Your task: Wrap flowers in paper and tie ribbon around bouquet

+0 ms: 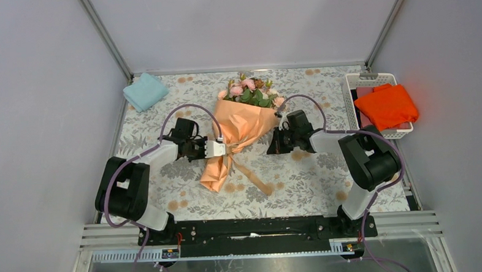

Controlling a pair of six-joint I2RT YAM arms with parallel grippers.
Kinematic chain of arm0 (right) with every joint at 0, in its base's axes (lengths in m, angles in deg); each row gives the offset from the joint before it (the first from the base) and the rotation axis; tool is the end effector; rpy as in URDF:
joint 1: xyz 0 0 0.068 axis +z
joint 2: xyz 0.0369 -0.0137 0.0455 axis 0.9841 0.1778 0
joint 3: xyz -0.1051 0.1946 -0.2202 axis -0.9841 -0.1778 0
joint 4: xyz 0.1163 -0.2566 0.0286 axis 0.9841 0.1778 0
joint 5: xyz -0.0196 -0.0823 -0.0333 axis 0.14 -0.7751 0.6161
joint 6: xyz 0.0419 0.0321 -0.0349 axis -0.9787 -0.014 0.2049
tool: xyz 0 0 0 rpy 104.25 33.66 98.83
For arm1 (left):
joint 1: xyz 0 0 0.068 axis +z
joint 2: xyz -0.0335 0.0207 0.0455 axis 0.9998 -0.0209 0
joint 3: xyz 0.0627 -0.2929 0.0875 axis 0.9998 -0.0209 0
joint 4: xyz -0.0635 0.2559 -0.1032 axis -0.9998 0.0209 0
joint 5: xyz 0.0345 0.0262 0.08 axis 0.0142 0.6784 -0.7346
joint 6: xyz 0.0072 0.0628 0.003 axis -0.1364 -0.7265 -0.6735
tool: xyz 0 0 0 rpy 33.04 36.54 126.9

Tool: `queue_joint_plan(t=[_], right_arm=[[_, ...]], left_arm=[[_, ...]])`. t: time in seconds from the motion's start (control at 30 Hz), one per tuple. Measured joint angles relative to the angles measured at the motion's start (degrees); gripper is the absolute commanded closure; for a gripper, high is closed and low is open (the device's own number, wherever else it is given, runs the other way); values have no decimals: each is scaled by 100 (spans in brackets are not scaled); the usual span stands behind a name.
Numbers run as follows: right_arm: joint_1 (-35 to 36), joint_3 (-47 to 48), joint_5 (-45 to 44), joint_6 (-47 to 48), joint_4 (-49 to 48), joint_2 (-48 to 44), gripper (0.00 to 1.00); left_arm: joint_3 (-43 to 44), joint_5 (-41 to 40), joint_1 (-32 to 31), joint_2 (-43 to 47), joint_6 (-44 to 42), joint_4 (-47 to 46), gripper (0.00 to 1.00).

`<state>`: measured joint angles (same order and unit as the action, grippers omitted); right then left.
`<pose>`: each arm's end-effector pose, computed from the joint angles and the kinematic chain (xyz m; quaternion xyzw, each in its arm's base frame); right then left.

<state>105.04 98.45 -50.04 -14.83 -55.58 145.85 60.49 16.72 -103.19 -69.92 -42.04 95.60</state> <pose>0.3182 0.1729 0.1503 -0.1309 0.8926 0.3288 0.2793 0.2774 -0.0913 0.1688 0.6862 0.6592 -0.0617 0.3013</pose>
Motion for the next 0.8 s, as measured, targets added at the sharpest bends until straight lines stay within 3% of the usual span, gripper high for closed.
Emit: queue_joint_plan(t=[0.07, 0.2, 0.4, 0.57, 0.8], right_arm=[[9, 0, 249, 122, -37, 0, 93], [280, 7, 957, 765, -299, -146, 66], [728, 330, 1888, 2900, -997, -555, 41], [1038, 1360, 1917, 5193, -352, -9, 36], [1335, 2236, 1746, 6732, 599, 831, 37]], left_arm=[[0, 85, -2, 7, -46, -2, 100], [24, 197, -20, 13, -48, 22, 100], [48, 254, -24, 20, -48, 26, 100], [50, 291, -24, 55, -48, 26, 100], [50, 295, -24, 87, -48, 26, 100]])
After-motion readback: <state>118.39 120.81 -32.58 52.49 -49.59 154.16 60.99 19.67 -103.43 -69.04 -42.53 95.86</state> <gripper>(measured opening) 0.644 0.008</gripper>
